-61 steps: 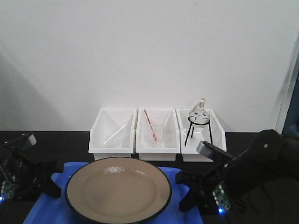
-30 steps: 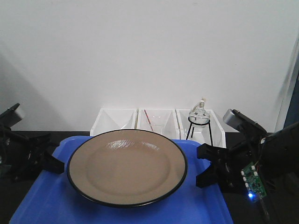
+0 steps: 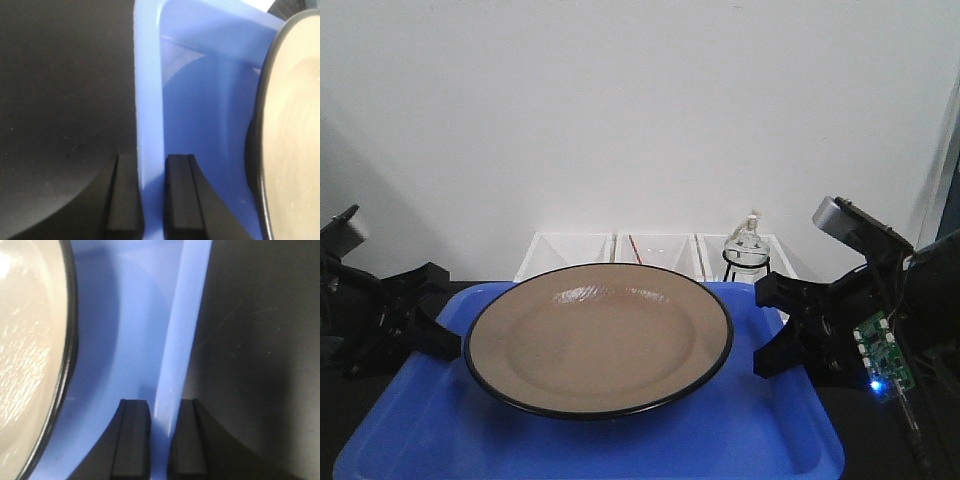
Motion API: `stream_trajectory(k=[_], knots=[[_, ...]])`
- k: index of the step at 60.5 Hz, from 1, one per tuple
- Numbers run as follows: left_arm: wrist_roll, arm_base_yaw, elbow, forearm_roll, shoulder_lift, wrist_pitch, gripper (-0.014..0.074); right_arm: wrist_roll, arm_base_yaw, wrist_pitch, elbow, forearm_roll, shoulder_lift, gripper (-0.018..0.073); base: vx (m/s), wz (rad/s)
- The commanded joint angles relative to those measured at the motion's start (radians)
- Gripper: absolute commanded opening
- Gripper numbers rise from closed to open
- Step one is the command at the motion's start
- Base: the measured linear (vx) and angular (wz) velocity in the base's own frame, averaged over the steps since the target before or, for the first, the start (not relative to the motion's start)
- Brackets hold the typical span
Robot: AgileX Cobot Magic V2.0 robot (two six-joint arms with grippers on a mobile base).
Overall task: Place disk in tray to left cabinet
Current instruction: 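Lift the blue tray with both grippers toward the robot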
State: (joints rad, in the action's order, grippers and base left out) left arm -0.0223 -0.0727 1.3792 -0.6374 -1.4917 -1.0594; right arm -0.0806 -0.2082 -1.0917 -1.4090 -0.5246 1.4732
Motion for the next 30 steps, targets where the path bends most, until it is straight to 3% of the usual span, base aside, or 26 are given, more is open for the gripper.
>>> stream_trajectory(k=[1,30], knots=[[0.015,-0.026,0.039,-0.164,0.054,0.002,-0.0001,0.007,-0.011,0.041,-0.044,-0.137,-0.043,-0.0003,0.0,0.0],[0.015,-0.026,0.039,-0.159,0.068,0.036,-0.0001,0.033,-0.012,0.061,-0.043,-0.101,-0.007,-0.0002,0.0,0.0]])
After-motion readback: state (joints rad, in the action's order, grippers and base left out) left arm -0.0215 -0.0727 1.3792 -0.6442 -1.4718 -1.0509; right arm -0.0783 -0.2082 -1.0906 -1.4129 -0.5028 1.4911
